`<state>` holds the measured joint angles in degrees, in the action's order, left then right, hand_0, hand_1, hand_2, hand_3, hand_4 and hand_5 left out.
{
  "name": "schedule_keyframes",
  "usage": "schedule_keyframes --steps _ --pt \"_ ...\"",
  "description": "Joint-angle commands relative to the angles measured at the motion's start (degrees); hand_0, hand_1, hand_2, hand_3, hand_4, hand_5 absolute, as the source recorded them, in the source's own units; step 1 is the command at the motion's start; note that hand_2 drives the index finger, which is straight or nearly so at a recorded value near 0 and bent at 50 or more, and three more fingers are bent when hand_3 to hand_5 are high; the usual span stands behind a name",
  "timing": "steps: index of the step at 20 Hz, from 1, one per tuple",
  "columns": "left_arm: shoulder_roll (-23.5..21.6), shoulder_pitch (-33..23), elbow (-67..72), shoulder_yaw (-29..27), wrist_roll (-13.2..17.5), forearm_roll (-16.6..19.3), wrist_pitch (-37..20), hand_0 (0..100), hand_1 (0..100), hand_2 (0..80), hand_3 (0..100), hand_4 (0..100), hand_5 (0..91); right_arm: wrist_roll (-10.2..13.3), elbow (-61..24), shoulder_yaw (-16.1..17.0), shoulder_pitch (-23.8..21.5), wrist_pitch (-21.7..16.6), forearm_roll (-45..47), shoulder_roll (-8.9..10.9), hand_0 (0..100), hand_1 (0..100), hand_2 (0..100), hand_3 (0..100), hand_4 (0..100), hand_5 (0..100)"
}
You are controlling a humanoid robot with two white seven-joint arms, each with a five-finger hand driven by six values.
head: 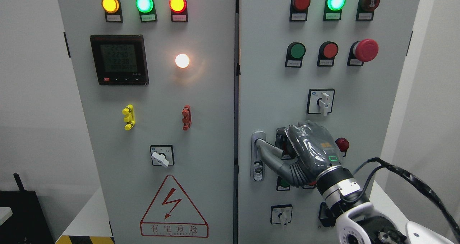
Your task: Release door handle
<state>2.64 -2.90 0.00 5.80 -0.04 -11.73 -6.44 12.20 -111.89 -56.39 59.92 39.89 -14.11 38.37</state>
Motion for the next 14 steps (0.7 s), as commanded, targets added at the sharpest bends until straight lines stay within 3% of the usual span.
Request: schedule_keyframes --steps 1,14 --pt "0.00 0.00 -1.76 0.00 -0.05 -0.05 0.03 12 39 0.0 0 0 0.0 -0.25 -0.09 0.05 0.02 0.10 -0.04 0.13 45 17 76 100 100 100" --pt "0.00 0.00 -1.76 0.00 -0.05 -0.05 0.03 12 39 0.0 0 0 0.0 0.01 -0.09 0.40 0.37 0.02 -0.04 -0.04 45 17 71 100 100 100"
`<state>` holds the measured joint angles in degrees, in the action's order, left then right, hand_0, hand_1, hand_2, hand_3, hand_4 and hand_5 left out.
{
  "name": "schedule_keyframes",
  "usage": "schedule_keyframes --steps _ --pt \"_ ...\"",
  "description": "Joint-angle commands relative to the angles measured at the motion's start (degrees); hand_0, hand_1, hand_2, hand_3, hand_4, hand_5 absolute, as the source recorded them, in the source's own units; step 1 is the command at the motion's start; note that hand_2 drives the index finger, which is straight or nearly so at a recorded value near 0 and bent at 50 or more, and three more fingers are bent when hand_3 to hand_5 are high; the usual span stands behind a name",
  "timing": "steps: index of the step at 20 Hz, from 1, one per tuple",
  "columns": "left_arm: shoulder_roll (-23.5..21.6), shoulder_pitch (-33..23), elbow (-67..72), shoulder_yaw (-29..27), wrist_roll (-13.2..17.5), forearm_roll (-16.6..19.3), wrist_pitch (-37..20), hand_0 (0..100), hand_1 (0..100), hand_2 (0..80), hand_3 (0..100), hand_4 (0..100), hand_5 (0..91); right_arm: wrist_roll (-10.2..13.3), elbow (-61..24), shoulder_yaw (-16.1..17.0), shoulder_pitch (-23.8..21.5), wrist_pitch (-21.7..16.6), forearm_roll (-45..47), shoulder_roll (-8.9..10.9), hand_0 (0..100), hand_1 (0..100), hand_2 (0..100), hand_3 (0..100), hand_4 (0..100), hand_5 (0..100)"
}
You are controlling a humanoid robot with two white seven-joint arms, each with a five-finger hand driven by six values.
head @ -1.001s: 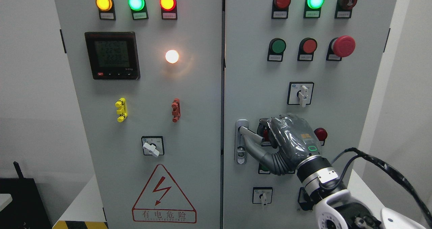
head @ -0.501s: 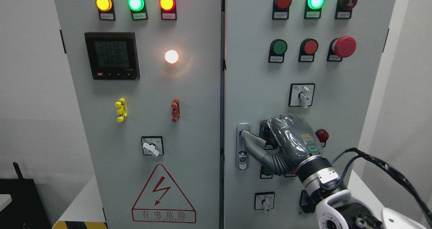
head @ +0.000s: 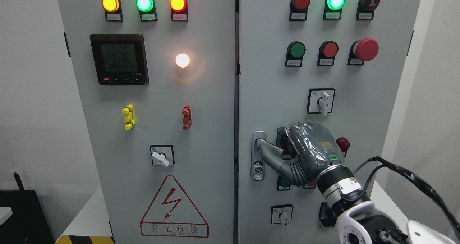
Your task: Release door handle
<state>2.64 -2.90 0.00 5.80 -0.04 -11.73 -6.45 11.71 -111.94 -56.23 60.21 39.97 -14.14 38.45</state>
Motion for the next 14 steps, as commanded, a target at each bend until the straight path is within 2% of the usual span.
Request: schedule_keyframes --steps 1,14 --pt "0.00 0.00 -1.76 0.00 -0.05 0.04 0.03 12 39 0.0 0 0 0.0 0.51 -0.03 0.33 0.09 -0.07 -0.01 -0.22 45 17 71 100 100 100" --pt "0.00 0.00 -1.76 0.00 -0.05 0.04 0.03 12 39 0.0 0 0 0.0 0.86 0.14 0.68 -0.18 -0.07 -0.36 -0.49 45 17 67 100 100 100"
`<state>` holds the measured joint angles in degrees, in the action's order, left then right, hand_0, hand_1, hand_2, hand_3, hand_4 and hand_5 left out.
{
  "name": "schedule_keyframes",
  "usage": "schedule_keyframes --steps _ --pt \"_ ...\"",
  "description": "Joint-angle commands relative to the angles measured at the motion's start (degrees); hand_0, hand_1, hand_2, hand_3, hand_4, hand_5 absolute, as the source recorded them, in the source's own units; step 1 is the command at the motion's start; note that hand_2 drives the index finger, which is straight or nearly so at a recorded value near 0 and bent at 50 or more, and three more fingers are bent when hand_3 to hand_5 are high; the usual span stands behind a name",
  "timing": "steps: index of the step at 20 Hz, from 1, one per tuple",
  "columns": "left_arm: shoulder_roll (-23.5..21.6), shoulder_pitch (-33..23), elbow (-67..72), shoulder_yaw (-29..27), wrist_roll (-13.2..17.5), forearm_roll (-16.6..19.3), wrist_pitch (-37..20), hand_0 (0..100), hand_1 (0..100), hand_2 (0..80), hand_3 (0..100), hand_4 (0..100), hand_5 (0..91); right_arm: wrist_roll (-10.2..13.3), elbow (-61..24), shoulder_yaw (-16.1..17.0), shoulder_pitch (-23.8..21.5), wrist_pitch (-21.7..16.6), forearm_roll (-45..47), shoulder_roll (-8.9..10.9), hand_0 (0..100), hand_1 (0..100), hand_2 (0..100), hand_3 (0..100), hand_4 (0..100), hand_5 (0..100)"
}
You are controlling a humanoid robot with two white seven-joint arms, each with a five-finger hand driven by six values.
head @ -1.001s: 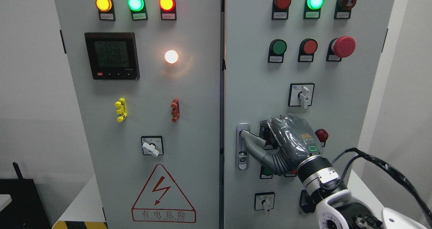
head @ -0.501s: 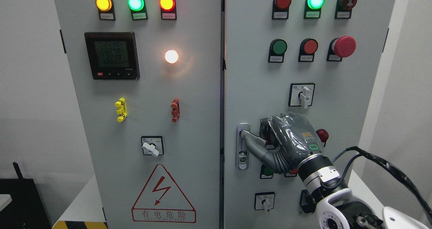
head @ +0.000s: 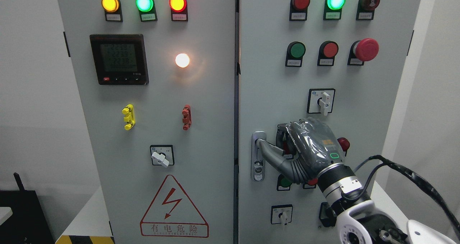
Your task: Release door handle
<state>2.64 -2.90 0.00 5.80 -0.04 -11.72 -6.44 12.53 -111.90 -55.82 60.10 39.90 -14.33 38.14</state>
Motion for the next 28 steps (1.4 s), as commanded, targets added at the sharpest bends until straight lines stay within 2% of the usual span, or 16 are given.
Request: schedule_keyframes --steps 1,19,24,28 --pt "0.00 0.00 -1.76 0.00 -0.05 0.03 0.03 12 39 0.0 0 0 0.0 0.13 0.10 0.36 0.02 0.00 -0.17 -0.17 45 17 67 100 100 100" --pt "0.00 0.00 -1.76 0.00 -0.05 -0.06 0.03 12 39 0.0 0 0 0.0 1.27 0.28 1.59 0.46 -0.08 -0.52 -2.28 45 17 63 100 100 100" --pt "0.00 0.00 -1.76 0.00 -0.05 0.03 0.03 12 39 0.0 0 0 0.0 3.02 0.28 1.59 0.28 -0.61 -1.57 -3.25 45 17 63 100 100 100" --pt "0.00 0.00 -1.76 0.00 -0.05 -0.06 0.03 12 39 0.0 0 0 0.0 3.55 0.19 1.76 -0.07 -2.19 -2.72 -3.51 45 17 63 100 100 100"
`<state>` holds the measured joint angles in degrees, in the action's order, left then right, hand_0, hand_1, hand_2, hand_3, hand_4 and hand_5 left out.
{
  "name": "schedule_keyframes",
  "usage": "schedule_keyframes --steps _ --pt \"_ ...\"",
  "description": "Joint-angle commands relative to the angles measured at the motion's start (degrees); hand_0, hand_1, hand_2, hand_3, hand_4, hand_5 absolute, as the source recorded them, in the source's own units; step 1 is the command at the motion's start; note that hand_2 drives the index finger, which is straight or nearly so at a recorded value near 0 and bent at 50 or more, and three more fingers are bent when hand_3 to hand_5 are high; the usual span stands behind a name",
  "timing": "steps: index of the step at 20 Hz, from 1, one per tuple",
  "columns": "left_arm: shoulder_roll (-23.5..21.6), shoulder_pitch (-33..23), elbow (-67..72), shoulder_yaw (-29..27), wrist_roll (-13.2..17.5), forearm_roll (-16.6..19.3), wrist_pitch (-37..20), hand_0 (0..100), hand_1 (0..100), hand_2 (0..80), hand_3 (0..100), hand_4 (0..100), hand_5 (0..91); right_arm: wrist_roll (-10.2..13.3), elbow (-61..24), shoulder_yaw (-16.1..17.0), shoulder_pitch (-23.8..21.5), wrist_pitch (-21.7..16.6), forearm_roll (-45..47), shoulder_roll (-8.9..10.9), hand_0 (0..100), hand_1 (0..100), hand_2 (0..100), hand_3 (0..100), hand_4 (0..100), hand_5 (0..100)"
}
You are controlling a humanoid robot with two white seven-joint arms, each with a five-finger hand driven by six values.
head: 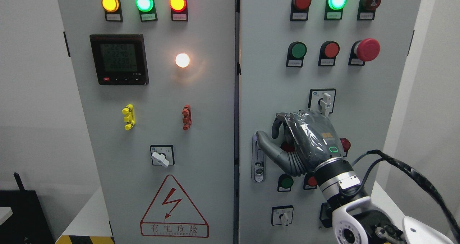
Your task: Release door handle
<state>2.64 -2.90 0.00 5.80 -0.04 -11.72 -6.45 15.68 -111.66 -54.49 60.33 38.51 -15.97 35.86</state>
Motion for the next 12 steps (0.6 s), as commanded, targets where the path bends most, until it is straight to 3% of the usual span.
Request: schedule_keyframes --steps 1,8,12 --pt "0.00 0.00 -1.76 0.00 -0.05 0.03 0.03 12 39 0.0 0 0 0.0 0.41 -0.05 0.69 -0.30 -0.80 -1.43 -1.84 45 16 63 100 100 100" --pt "0.00 0.00 -1.76 0.00 -0.05 -0.06 0.03 12 39 0.0 0 0 0.0 1.37 -0.05 1.13 -0.65 -2.03 -3.10 -3.60 45 16 64 100 100 100" --pt "0.00 0.00 -1.76 0.00 -0.05 0.03 0.03 12 39 0.0 0 0 0.0 1.46 -0.05 4.21 -3.64 -4.75 -6.08 -4.57 45 16 65 100 100 100"
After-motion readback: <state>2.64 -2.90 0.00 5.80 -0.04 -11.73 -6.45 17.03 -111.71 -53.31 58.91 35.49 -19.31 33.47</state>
